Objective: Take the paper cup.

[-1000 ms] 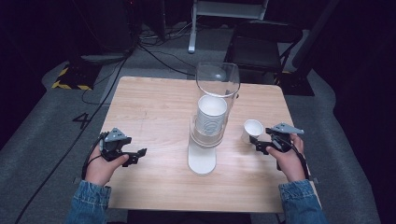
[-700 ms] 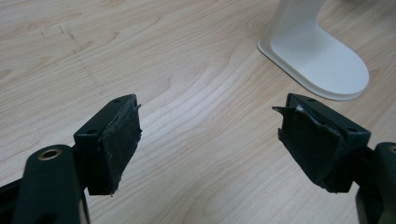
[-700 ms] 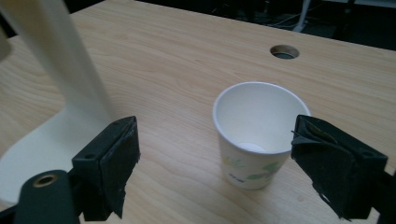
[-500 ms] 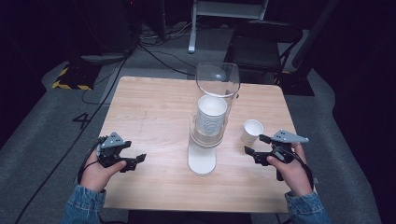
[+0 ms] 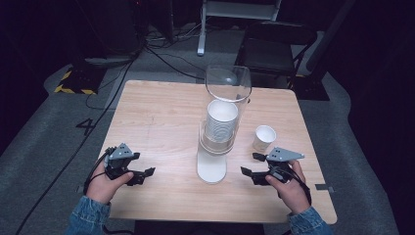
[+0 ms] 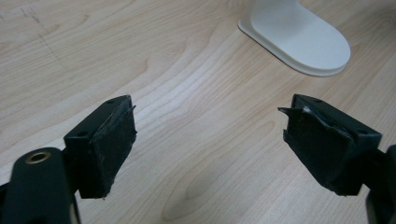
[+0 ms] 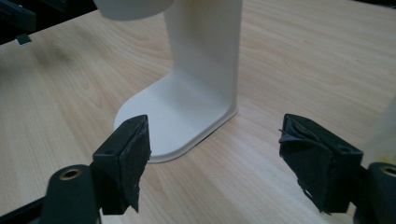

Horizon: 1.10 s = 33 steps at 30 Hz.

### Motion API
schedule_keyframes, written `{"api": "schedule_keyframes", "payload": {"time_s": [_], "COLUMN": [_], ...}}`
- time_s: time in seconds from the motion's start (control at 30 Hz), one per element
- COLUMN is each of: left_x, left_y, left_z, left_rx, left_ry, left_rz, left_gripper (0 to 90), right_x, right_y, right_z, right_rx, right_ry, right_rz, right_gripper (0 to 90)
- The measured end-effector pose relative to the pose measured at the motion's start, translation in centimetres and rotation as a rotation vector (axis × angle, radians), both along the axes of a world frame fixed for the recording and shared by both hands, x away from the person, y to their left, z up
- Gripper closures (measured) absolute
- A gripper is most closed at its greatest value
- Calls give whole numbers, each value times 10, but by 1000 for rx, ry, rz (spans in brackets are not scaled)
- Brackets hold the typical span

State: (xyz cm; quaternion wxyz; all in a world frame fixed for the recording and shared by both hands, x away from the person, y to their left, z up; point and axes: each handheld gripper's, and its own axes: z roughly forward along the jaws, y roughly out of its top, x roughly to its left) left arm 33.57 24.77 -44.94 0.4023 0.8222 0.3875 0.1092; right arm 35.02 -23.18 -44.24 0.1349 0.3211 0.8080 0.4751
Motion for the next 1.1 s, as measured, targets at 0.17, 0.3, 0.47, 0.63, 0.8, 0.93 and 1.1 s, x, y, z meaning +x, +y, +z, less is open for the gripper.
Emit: {"api": "schedule_keyframes", "payload": {"time_s": [0.17, 0.3, 0.47, 0.63, 0.8, 0.93, 1.1], "left_x": [2, 2, 3, 3, 3, 3, 2], "left_y": [-6, -12, -14, -15, -16, -17, -17], "left_z": [-9, -13, -15, -16, -17, -18, -20], "left_rx": [8, 25, 49, 58, 69, 73, 73], "left_ry": [39, 54, 63, 73, 76, 78, 90], "left_rz": [15, -10, -30, -38, -52, -49, -41], "left_gripper": [158, 159, 159, 160, 160, 160, 160], "right_x": [-2, -3, -3, 0, 0, 2, 5], "right_y": [9, 18, 25, 30, 34, 36, 35], "right_z": [-15, -25, -34, -42, -46, -52, -55], "right_rx": [-19, -71, -105, -154, -179, -189, -195], "right_ry": [23, 35, 51, 88, 56, 28, 18], "right_rz": [19, 45, 66, 86, 80, 63, 37], "right_gripper": [256, 250, 243, 211, 181, 162, 160]}}
